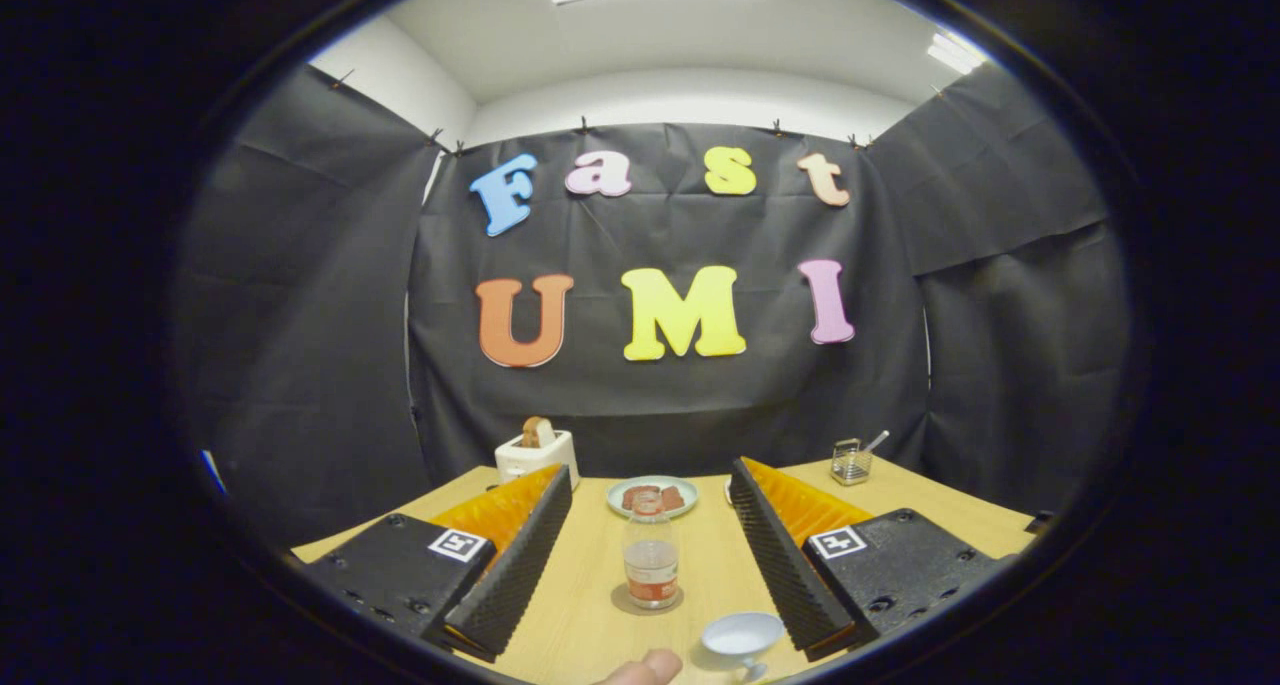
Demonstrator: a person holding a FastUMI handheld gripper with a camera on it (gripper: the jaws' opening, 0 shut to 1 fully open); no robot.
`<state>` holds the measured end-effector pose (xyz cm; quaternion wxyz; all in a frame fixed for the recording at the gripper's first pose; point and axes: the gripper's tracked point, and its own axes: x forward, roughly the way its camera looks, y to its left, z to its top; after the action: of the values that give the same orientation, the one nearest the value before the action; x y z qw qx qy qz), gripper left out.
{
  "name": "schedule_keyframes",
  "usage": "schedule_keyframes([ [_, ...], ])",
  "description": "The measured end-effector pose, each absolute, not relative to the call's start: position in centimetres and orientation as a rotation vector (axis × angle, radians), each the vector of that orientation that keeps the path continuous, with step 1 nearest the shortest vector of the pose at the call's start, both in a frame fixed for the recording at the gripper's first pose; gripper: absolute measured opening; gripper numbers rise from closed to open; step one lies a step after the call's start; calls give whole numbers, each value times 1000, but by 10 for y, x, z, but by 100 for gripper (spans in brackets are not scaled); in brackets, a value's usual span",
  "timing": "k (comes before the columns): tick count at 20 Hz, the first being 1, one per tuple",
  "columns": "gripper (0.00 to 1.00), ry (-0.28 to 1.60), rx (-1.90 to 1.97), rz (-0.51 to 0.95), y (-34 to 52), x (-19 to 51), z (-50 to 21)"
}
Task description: Take the bottle from table, then pour the juice into the cup, finally place the bottle on the coaster
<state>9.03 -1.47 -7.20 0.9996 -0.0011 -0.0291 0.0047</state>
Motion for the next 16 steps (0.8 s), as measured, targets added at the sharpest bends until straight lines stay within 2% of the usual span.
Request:
schedule_keyframes([
  [8,100,-25,7,-22,-28,54,-36],
  [16,100,-38,-35,17,-13,6,18],
])
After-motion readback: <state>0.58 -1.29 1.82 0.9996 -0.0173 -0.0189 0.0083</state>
